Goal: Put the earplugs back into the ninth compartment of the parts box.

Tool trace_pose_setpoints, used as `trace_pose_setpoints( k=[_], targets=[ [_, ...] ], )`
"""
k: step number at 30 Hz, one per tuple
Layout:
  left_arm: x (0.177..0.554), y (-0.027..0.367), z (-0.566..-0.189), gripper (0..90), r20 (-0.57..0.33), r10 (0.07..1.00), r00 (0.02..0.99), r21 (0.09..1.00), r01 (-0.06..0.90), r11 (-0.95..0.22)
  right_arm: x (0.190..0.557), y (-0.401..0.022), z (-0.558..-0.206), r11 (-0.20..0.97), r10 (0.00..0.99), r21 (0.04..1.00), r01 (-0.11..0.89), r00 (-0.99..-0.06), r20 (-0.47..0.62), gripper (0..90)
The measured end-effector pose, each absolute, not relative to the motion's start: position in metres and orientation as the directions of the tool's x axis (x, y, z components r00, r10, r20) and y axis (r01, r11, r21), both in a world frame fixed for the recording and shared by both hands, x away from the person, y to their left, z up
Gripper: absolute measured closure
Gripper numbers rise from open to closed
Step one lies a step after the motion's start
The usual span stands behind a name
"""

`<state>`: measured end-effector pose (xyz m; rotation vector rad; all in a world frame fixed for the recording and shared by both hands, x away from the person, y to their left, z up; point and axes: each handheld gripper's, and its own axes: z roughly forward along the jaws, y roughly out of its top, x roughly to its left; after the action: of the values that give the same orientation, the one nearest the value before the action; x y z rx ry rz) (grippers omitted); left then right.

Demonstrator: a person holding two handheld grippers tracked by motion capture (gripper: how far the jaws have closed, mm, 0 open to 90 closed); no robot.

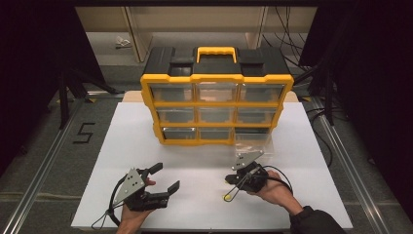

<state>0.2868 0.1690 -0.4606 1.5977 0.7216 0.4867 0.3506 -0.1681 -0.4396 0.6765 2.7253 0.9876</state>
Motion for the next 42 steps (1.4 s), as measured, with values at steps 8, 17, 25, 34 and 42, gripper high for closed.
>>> trace_pose_setpoints(
  k=[8, 17, 25, 34, 42],
  targets=[
    [0.287, 0.169, -0.460, 16.4, -0.091, 0.692, 0.716, 0.984, 0.171, -0.047, 0.351, -0.178, -0.422, 0.605, 0.509, 0.722, 0.335, -0.860, -0.027, 87.5],
    [0.287, 0.169, -0.461, 16.4, -0.092, 0.693, 0.715, 0.984, 0.173, -0.048, 0.356, -0.192, -0.406, 0.518, 0.569, 0.791, 0.325, -0.822, -0.035, 87.6],
    [0.287, 0.169, -0.461, 16.4, -0.090, 0.695, 0.713, 0.984, 0.172, -0.049, 0.364, -0.202, -0.398, 0.458, 0.614, 0.826, 0.329, -0.789, -0.026, 87.6],
    [0.287, 0.169, -0.461, 16.4, -0.091, 0.695, 0.713, 0.984, 0.171, -0.047, 0.375, -0.214, -0.394, 0.385, 0.679, 0.856, 0.345, -0.734, -0.010, 87.5],
    [0.287, 0.169, -0.461, 16.4, -0.089, 0.695, 0.713, 0.984, 0.170, -0.048, 0.385, -0.220, -0.399, 0.369, 0.725, 0.853, 0.369, -0.688, -0.017, 87.2]
  ],
)
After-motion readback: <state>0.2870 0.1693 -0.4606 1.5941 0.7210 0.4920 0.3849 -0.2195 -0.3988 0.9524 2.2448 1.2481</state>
